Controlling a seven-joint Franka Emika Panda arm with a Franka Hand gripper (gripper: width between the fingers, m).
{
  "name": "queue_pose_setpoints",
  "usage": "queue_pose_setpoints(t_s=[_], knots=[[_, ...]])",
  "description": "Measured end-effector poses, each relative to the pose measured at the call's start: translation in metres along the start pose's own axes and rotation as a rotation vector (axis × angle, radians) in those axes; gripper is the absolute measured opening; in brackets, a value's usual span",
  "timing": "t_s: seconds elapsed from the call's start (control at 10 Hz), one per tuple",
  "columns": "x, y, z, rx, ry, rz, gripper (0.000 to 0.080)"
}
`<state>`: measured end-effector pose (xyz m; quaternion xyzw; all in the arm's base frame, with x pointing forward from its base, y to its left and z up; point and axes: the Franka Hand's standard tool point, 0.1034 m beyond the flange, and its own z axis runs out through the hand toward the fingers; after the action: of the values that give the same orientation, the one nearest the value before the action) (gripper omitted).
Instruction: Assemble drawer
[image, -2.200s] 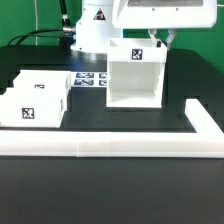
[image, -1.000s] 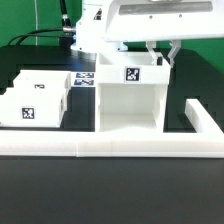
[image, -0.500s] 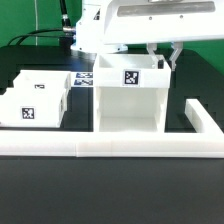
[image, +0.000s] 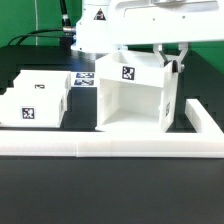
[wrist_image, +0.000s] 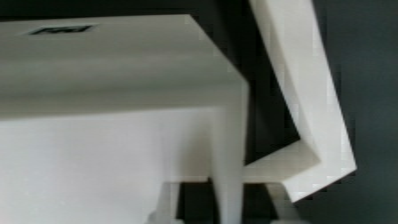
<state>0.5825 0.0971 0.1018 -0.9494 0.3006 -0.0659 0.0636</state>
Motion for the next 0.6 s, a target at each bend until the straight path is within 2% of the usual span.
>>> queue_pose_setpoints(t_s=[0.6], knots=[[0.0001, -0.0085, -0.0051, 0.042, -0.006, 0.356, 0.0045]])
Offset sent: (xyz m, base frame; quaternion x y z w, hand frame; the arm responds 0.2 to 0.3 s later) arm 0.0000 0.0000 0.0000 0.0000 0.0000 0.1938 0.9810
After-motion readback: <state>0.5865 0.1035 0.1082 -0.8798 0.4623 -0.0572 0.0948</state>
